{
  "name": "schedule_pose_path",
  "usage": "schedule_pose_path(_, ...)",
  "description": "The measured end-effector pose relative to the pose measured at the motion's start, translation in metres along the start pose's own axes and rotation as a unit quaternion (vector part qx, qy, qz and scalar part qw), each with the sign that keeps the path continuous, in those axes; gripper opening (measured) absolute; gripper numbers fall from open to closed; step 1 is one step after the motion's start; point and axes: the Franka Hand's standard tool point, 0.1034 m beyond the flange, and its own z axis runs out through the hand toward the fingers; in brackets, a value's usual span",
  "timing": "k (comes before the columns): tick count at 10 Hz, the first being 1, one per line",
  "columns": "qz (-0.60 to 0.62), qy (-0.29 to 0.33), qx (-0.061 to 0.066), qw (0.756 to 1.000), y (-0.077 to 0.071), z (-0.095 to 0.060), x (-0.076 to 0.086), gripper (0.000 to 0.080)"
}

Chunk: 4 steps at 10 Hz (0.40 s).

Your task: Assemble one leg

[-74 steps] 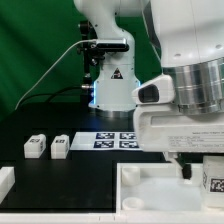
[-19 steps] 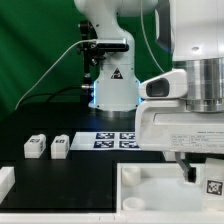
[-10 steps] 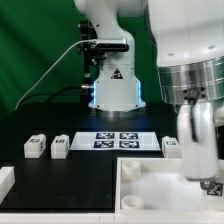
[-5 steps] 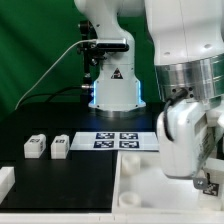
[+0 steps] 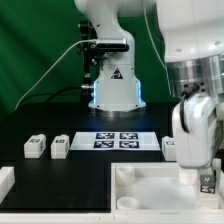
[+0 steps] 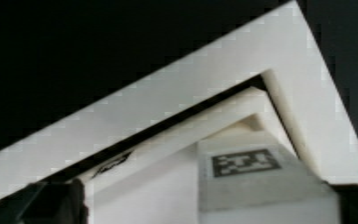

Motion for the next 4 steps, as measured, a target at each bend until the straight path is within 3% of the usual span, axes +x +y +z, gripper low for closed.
schedule_pose_path(4, -0.007, -0.002, 0.0, 1.0, -0.0002, -0.0039, -0.0017, 0.0649)
